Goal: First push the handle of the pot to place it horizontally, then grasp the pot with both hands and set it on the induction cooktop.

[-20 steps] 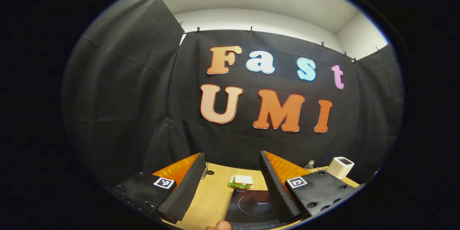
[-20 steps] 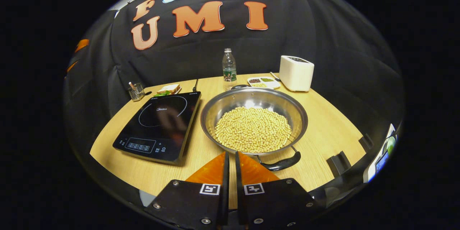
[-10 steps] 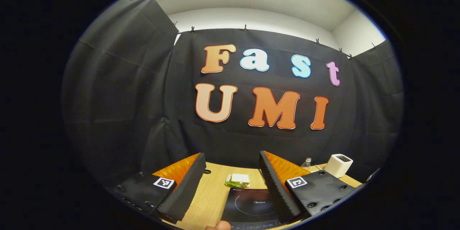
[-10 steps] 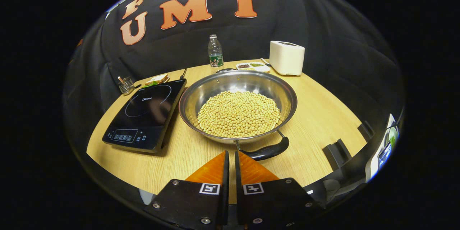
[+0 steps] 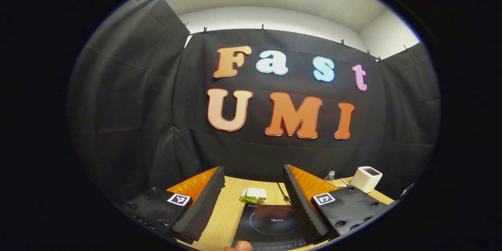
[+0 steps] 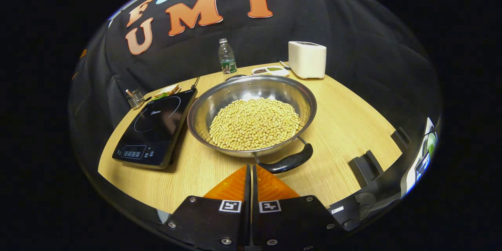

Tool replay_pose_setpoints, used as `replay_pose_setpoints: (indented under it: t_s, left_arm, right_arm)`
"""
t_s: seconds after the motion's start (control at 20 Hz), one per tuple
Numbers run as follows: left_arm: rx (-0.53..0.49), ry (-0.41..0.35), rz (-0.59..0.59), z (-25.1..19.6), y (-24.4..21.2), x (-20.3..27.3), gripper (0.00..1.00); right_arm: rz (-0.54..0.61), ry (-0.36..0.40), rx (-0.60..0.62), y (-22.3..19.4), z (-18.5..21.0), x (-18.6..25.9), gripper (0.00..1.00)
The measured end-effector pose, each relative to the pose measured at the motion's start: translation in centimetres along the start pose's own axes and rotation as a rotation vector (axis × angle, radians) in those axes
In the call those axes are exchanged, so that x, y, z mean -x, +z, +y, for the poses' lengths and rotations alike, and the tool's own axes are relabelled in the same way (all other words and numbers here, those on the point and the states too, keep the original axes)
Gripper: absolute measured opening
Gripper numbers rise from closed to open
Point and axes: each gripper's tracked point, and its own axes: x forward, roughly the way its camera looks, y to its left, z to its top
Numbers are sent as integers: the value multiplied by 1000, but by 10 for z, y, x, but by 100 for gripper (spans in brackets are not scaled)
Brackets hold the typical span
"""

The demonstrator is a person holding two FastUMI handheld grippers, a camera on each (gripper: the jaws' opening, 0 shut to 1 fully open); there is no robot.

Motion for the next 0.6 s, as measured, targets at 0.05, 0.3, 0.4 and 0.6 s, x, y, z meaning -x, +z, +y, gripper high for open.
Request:
replay_pose_setpoints:
  t_s: [0.05,0.3,0.4,0.6]
  left_arm:
    - [-1,-2,-1,-2,0,-2,98]
    - [-11,-14,-8,-12,3,-2,98]
    - [-17,-16,-10,-15,5,-4,98]
    - [-25,-15,-18,-21,7,-5,98]
  right_arm:
    - [-1,-8,-4,1,-4,1,2]
    - [-4,-38,-20,7,-21,-3,2]
    - [-4,-47,-25,10,-26,-6,2]
    - [-7,-64,-32,14,-38,-8,2]
